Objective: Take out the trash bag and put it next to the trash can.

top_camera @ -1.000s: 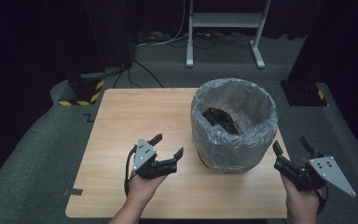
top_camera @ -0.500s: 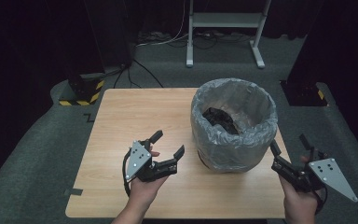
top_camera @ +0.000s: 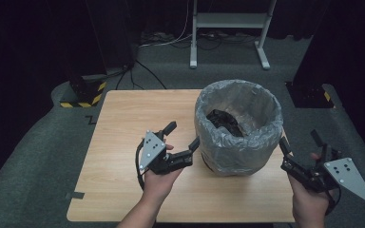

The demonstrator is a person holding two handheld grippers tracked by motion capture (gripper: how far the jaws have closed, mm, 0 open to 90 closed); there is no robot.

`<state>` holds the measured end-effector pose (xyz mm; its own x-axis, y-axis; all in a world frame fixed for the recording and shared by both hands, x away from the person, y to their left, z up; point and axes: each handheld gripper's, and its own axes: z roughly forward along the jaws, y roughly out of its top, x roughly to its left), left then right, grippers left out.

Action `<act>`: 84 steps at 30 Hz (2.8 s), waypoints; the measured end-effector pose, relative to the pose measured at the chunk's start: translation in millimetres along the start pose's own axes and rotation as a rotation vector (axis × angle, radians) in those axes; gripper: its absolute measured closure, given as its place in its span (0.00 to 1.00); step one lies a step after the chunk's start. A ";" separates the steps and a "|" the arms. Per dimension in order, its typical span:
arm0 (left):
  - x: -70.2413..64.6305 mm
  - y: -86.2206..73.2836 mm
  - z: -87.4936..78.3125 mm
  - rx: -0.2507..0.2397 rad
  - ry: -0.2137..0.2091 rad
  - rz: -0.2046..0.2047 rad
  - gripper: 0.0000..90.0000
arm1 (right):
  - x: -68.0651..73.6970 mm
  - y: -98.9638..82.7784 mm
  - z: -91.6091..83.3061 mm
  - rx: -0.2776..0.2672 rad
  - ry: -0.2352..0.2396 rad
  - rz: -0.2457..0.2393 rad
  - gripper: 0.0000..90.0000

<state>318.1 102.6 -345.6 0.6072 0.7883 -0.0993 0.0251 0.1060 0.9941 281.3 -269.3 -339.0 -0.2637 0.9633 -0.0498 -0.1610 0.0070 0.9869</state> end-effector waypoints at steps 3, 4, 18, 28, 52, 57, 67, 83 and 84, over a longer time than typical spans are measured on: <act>-1.9 9.6 10.5 -0.009 0.012 0.001 0.19 | 1.0 5.0 8.3 -0.001 0.005 -0.006 0.16; -2.3 12.6 14.9 -0.008 0.020 0.002 0.21 | 1.1 6.8 12.1 0.005 0.005 -0.001 0.17; 15.4 10.7 70.2 0.124 0.124 -0.069 0.44 | 1.6 6.9 63.5 0.182 -0.036 -0.020 0.58; 8.8 7.6 72.2 0.112 0.127 -0.053 0.69 | 1.6 0.5 64.8 0.227 -0.065 -0.010 0.76; -3.7 22.6 66.8 0.046 0.139 0.009 1.00 | 10.2 11.4 60.8 0.167 -0.095 -0.052 1.00; -9.0 38.8 62.7 -0.002 0.126 0.042 1.00 | 10.5 28.7 57.0 0.109 -0.101 -0.064 1.00; -21.5 80.5 43.6 -0.147 0.083 0.058 1.00 | 19.9 67.7 43.7 -0.032 -0.103 -0.071 1.00; -10.2 43.7 19.5 -0.091 0.079 0.057 1.00 | 70.7 81.7 29.1 -0.107 0.001 -0.098 1.00; -8.2 39.4 19.0 -0.080 0.082 0.050 1.00 | 79.5 80.1 32.0 -0.105 0.020 -0.103 1.00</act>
<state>329.2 88.8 -304.8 0.5388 0.8405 -0.0567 -0.0685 0.1108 0.9915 277.9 -183.6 -259.0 -0.2595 0.9533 -0.1544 -0.2865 0.0767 0.9550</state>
